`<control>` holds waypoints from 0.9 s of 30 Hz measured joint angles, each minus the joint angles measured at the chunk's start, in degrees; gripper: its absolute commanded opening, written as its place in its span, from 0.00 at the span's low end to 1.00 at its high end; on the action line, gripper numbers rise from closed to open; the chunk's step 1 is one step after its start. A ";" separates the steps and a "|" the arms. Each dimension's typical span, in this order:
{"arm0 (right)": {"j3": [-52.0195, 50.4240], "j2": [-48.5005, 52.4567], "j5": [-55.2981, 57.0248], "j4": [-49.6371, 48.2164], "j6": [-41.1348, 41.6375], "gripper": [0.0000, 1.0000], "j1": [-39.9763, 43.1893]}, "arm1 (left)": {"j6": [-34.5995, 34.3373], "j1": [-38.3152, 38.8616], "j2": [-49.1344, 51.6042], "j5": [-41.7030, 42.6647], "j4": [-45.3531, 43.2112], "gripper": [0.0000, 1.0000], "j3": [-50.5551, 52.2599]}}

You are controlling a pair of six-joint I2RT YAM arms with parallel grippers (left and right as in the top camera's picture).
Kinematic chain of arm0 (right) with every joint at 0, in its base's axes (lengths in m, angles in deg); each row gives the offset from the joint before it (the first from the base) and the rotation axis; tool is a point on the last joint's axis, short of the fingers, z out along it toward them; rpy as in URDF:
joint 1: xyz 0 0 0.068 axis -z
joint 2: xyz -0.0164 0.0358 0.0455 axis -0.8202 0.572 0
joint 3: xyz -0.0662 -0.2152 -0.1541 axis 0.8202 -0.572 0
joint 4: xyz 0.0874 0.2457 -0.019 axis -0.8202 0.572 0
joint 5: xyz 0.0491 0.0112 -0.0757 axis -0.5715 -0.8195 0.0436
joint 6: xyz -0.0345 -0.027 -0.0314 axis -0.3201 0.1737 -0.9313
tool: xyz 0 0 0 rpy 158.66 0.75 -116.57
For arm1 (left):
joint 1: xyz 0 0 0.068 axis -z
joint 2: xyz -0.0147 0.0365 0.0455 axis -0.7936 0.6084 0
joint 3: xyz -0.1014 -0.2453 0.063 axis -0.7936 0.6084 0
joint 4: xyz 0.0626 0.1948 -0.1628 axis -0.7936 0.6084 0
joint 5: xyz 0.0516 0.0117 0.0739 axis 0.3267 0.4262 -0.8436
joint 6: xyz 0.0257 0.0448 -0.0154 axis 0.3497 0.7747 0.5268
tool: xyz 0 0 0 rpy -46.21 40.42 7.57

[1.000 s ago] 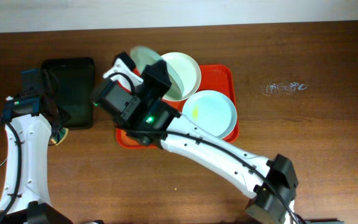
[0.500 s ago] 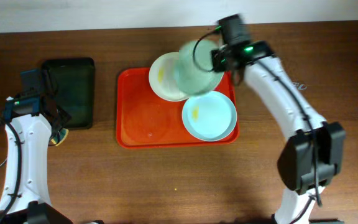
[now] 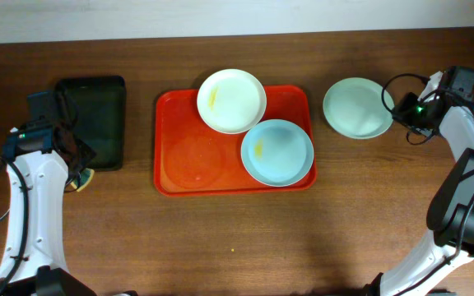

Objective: Clean dirty plates on tray and stack at the side

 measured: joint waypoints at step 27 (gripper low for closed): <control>10.10 14.82 4.04 -15.47 -5.62 0.06 -41.59 | 0.02 0.00 0.02 4.31 -2.78 0.00 -0.02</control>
